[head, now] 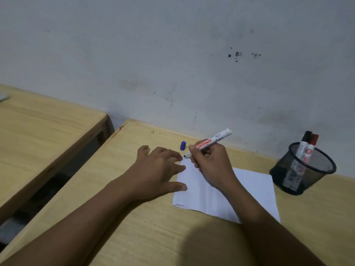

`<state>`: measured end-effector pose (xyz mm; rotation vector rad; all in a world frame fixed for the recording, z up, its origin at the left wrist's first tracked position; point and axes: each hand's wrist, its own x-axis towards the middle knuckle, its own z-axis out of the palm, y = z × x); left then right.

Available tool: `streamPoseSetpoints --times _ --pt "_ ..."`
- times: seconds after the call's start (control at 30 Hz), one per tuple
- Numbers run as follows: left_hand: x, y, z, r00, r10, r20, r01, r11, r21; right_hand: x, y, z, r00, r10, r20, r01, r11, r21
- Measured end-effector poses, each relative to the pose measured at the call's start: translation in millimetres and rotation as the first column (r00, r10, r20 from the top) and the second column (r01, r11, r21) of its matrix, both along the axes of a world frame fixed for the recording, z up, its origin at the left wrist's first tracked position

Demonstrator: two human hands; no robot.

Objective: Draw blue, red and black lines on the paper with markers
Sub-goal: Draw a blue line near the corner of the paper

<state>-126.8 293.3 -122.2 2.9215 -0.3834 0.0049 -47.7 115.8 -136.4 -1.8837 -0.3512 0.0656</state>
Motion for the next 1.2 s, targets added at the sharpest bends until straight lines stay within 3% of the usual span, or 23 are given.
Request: streamPoseSetpoints --times 0.17,0.4,0.93,1.2 --pt "-3.1 0.4 9.6 0.996 -0.045 -0.083 0.053 0.994 0.093 4.0 0.5 -2.9 0.999 0.027 0.035 -0.026 0.999 -0.02" --pt "-15.5 4.3 6.7 0.941 0.01 -0.338 0.03 0.993 0.112 4.3 1.7 -6.4 0.998 0.032 0.057 -0.031 0.999 -0.025" --pt "-16.3 9.9 12.3 0.92 0.068 -0.386 -0.038 0.996 0.085 7.7 4.5 -3.3 0.995 0.048 0.082 -0.037 0.991 -0.13" --pt "-14.9 10.3 13.0 0.918 0.07 -0.389 -0.039 0.995 0.088 6.0 4.0 -0.2 0.995 0.087 0.04 -0.083 0.991 -0.105"
